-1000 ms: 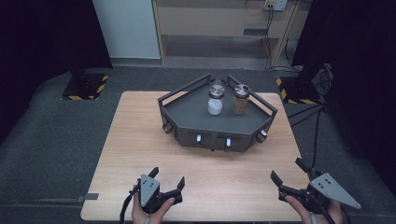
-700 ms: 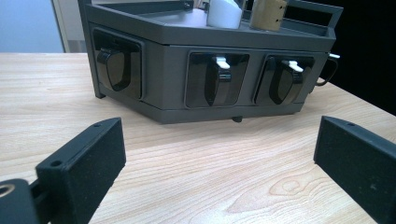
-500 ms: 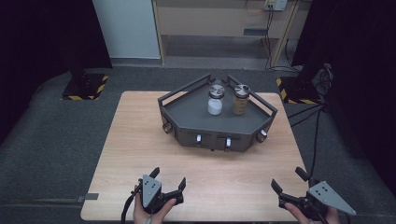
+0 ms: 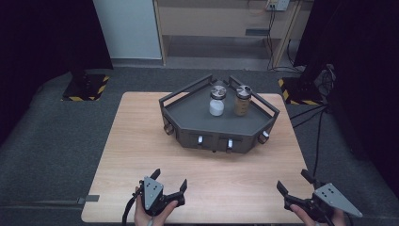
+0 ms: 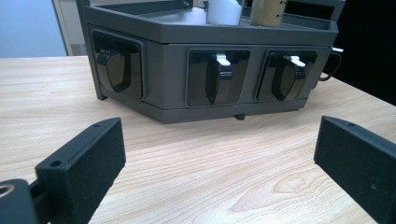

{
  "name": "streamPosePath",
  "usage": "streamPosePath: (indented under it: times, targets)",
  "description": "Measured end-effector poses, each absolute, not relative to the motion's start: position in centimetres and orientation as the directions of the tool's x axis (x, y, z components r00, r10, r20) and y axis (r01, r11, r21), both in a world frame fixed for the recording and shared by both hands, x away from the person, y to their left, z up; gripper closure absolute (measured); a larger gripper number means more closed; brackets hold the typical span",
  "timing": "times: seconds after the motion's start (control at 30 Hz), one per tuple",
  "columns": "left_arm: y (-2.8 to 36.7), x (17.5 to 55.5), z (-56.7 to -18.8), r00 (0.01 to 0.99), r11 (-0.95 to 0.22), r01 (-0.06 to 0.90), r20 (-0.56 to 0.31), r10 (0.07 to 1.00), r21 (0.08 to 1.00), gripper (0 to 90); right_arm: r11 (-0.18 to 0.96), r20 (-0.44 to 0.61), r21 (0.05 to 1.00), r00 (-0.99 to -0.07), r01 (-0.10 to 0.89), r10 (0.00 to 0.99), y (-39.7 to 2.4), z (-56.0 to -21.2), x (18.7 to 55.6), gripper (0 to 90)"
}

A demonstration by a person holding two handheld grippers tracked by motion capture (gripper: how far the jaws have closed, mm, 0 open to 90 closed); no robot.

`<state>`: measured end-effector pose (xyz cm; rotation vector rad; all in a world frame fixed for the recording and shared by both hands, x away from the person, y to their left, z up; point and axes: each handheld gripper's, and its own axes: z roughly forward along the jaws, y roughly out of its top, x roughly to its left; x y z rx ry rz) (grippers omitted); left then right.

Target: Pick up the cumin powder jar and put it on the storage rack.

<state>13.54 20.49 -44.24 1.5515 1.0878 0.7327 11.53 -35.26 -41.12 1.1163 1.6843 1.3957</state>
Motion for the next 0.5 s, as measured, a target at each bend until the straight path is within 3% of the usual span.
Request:
streamPosePath:
  times: [0.5]
  targets:
    - [20.32,13.39,-44.18,0.398,-0.031,0.258,-0.077,0.914,0.966,1.0,0.049,0.036,0.980,-0.411,0.194,0.911,-35.53,-40.93,11.38,5.8]
